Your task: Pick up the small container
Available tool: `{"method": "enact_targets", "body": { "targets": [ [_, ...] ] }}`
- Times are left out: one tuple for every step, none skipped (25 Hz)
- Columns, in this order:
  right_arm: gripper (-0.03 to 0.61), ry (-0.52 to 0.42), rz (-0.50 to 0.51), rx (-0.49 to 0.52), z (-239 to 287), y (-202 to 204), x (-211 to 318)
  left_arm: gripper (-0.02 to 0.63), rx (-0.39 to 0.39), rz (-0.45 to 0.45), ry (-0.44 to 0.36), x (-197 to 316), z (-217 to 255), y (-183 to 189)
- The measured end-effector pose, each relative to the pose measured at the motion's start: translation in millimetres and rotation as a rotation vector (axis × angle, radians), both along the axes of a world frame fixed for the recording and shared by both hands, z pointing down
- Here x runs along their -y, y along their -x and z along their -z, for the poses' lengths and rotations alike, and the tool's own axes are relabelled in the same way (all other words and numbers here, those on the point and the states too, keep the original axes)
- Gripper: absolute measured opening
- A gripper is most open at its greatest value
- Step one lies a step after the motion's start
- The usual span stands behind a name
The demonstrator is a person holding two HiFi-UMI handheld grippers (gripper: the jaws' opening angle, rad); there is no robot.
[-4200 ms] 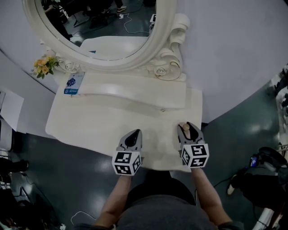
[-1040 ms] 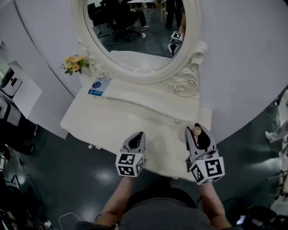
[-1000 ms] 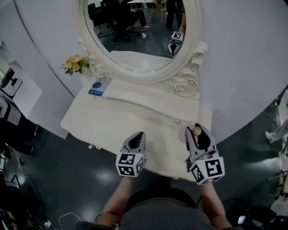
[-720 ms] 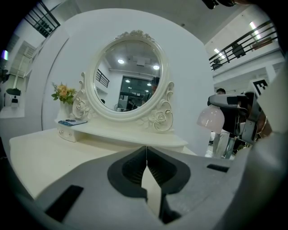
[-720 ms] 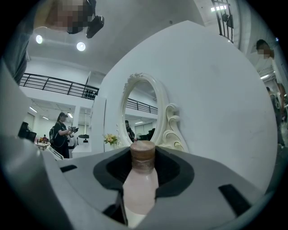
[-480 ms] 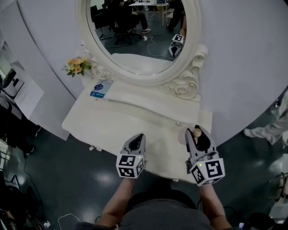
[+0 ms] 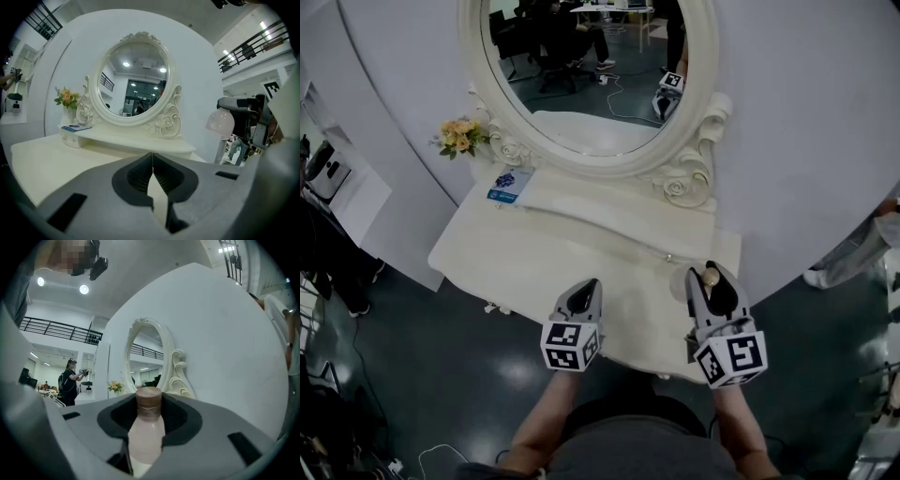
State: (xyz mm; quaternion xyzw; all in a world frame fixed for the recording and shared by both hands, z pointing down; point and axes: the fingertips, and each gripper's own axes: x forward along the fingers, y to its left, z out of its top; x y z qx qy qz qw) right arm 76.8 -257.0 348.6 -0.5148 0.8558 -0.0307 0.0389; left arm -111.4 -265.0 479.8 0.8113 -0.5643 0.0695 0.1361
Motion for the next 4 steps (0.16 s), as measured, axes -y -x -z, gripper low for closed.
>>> {"method": "enact_targets", "body": {
  "targets": [
    [0.147, 0.001, 0.002, 0.000, -0.1, -0.4, 0.0, 0.008, -0.001, 0.001, 0.000, -0.4, -0.3, -0.6],
    [0.147, 0.001, 0.004, 0.000, 0.0, -0.7, 0.1, 0.008, -0.002, 0.003, 0.001, -0.6, -0.6, -1.1],
    [0.146, 0.000, 0.006, 0.000, 0.2, -1.0, 0.5, 0.008, -0.003, 0.005, 0.001, -0.6, -1.0, -1.6],
    [0.147, 0.000, 0.008, 0.000, 0.4, -1.3, 1.0, 0.008, -0.004, 0.007, 0.002, -0.6, -1.4, -2.0]
  ]
}}
